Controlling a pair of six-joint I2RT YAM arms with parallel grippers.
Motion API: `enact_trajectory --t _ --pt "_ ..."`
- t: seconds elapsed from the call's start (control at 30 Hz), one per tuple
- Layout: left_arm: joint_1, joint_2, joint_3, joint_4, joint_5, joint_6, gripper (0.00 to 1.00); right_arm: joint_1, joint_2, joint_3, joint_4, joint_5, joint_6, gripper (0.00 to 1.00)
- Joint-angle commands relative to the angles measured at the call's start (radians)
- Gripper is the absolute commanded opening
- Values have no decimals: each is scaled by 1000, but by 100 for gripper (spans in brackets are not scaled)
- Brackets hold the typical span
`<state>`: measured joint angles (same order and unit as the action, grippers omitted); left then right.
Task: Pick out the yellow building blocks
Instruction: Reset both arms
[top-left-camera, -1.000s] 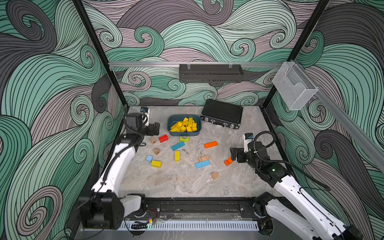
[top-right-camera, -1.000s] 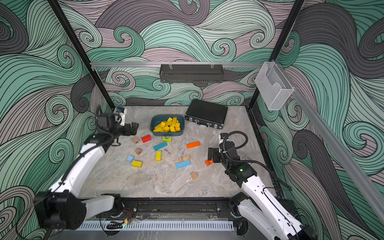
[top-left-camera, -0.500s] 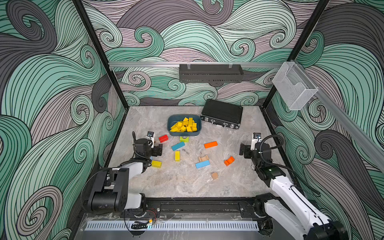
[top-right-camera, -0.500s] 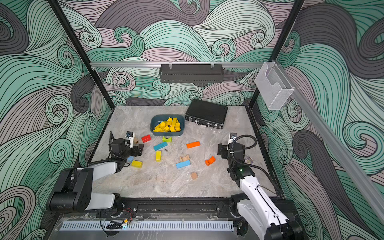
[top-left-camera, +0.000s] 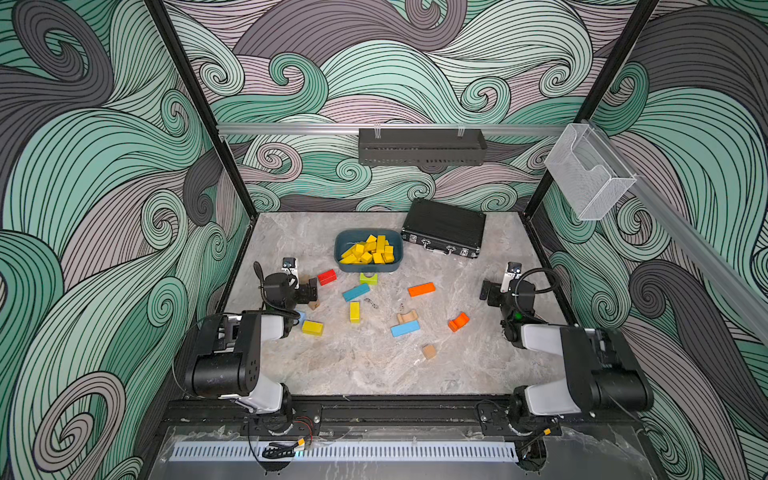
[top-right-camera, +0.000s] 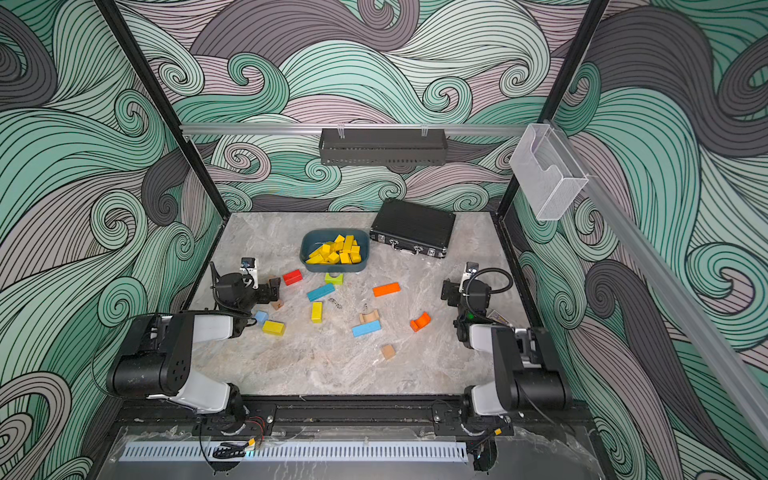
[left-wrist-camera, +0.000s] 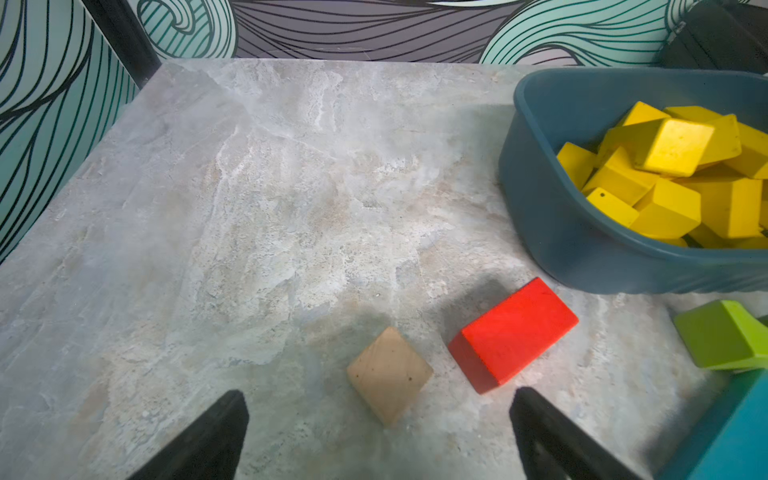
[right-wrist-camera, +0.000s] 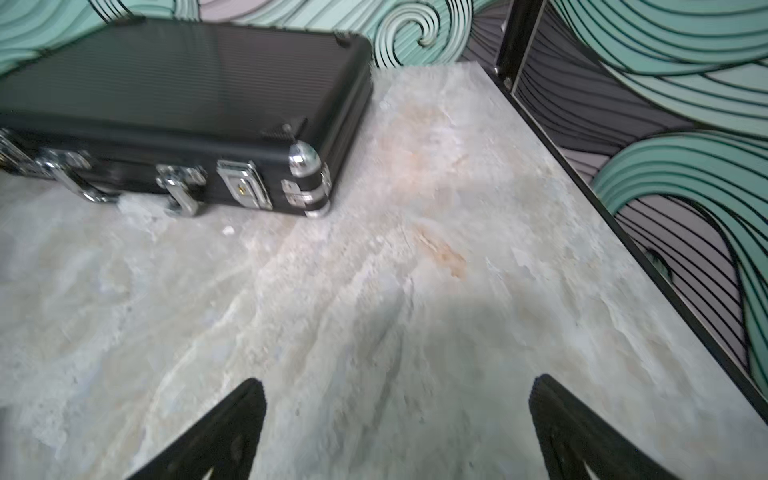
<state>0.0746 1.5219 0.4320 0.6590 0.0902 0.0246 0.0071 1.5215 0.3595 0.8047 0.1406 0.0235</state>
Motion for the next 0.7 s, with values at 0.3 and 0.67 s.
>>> enact_trajectory --t 0.3,0.67 --pt "4 0 28 24 1 -22 98 14 31 38 83 -121 -55 100" --pt "4 -2 26 24 0 -22 99 14 34 39 87 -120 -56 100"
